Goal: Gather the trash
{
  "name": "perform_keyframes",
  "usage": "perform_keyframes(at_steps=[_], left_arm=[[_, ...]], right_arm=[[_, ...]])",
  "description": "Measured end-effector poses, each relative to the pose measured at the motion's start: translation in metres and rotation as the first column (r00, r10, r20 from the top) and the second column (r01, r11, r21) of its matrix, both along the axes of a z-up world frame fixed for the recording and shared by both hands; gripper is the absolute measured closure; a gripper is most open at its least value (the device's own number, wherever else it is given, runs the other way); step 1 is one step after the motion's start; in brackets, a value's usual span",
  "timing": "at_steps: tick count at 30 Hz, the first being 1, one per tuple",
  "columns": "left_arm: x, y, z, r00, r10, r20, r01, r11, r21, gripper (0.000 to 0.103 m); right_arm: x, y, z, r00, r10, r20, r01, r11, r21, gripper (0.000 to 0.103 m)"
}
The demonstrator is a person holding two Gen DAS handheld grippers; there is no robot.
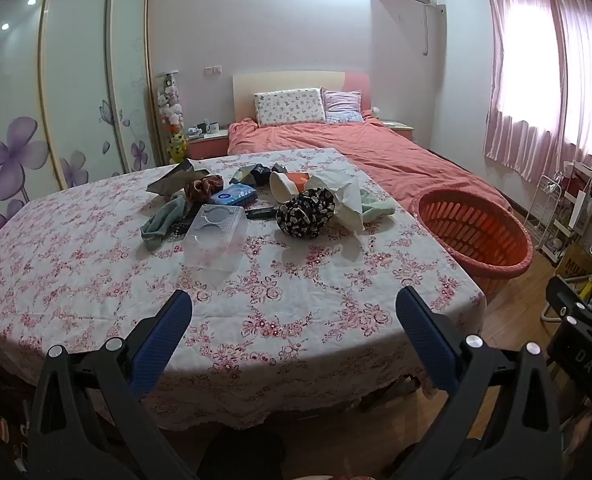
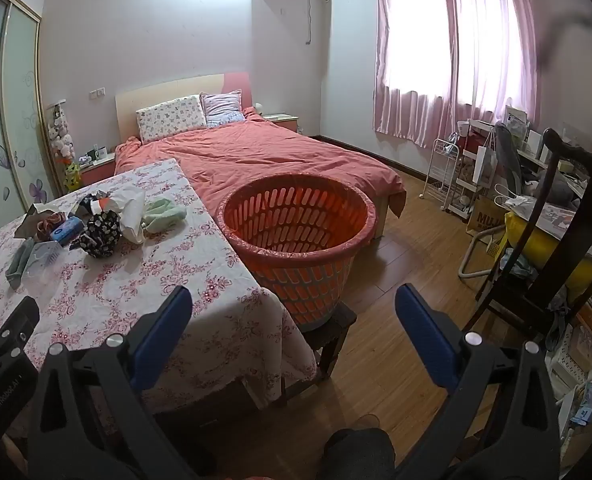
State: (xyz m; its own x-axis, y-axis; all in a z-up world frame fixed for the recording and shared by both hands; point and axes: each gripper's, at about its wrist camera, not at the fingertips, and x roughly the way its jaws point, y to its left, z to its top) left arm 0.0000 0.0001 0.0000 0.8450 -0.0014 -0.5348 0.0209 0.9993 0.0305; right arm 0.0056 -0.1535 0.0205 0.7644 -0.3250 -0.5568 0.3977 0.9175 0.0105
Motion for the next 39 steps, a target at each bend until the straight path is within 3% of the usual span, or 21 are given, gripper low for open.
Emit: perform_keyframes(at_steps=[39], left_arm=[[0.0000, 0.0001, 0.0000, 1.000, 0.000, 0.001, 0.000, 1.000, -0.003, 0.002]], right_arm=[[-0.0007, -0.0007, 0.0017, 1.000, 0.000, 0.004, 0.000, 1.000, -0.005, 0.004]])
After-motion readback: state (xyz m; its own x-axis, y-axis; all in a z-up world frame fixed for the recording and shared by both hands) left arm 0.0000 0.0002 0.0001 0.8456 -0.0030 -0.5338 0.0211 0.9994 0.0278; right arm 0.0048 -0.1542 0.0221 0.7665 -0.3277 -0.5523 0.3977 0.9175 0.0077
